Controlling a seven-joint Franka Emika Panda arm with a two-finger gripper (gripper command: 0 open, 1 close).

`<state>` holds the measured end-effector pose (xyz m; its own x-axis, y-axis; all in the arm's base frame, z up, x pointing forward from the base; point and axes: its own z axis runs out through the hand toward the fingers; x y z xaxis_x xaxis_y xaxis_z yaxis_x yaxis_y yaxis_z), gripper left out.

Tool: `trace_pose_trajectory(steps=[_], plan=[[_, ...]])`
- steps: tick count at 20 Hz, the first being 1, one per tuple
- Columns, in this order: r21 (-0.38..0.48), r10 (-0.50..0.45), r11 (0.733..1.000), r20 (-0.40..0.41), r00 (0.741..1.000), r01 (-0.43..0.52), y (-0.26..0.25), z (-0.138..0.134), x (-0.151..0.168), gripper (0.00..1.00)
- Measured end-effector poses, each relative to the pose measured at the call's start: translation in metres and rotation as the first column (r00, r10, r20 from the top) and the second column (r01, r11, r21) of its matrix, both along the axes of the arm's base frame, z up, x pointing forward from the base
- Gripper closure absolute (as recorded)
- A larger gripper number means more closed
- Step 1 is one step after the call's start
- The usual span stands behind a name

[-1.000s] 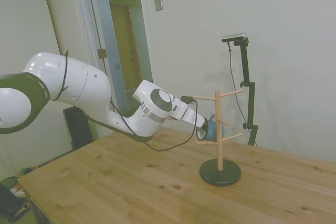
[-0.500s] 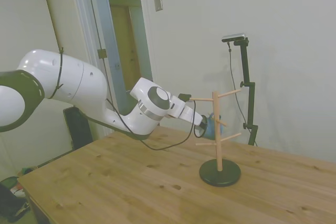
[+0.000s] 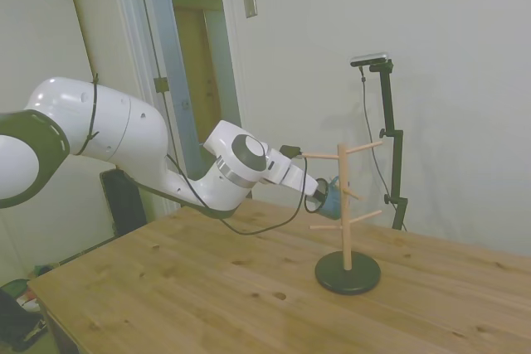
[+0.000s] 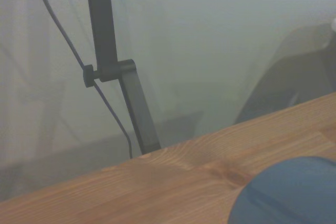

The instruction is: Unload the mug

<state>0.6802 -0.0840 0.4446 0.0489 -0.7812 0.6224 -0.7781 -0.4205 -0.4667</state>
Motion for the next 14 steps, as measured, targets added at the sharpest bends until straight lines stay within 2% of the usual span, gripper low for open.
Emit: trace_pose_trajectory(steps=[14], plan=[[-0.016,0.021,1.000,0.010,1.000,-0.021,0.026,0.002,0.022,1.00]])
